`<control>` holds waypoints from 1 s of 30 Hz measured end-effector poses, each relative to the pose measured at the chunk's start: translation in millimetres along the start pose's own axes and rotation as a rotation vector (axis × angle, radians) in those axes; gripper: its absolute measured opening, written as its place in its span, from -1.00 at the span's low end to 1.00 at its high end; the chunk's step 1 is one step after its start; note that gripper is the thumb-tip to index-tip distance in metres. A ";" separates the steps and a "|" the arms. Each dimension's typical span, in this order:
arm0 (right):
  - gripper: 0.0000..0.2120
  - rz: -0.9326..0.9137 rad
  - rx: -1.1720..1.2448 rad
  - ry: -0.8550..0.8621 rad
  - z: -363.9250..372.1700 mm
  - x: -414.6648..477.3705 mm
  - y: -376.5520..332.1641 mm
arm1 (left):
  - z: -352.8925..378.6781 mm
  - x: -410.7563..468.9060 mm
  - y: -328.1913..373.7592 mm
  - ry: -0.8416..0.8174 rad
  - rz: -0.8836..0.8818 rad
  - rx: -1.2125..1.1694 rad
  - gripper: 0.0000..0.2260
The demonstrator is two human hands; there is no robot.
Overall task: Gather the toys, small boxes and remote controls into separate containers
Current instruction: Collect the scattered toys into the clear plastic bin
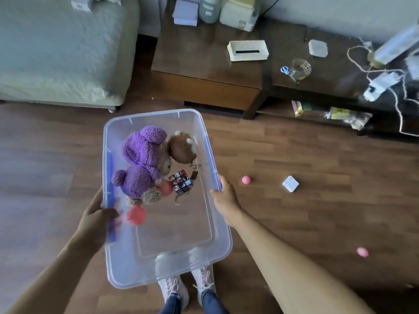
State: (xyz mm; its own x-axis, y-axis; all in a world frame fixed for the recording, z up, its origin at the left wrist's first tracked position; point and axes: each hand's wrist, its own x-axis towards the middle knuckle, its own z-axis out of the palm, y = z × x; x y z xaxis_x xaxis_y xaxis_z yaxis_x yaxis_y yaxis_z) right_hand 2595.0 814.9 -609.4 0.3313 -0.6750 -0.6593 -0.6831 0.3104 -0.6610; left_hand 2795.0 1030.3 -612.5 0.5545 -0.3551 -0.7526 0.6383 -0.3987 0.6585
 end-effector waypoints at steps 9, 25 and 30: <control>-0.48 0.087 0.117 0.146 -65.6 35.5 84.5 | 97.7 59.4 -27.0 -0.158 0.014 0.161 -0.34; -0.46 0.182 0.216 0.071 -126.7 261.0 194.3 | 265.3 266.8 -80.4 -0.201 0.009 0.325 -0.32; -0.56 0.144 0.324 0.099 -113.6 333.9 230.3 | 286.1 352.9 -108.3 -0.233 0.012 0.407 -0.29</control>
State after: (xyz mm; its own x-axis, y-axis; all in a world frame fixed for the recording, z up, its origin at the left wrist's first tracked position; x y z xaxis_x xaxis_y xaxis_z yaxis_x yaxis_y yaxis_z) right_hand 2474.4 584.9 -941.0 0.1713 -0.6657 -0.7263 -0.4711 0.5921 -0.6538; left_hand 2768.8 706.3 -947.8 0.3968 -0.5236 -0.7539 0.3456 -0.6757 0.6511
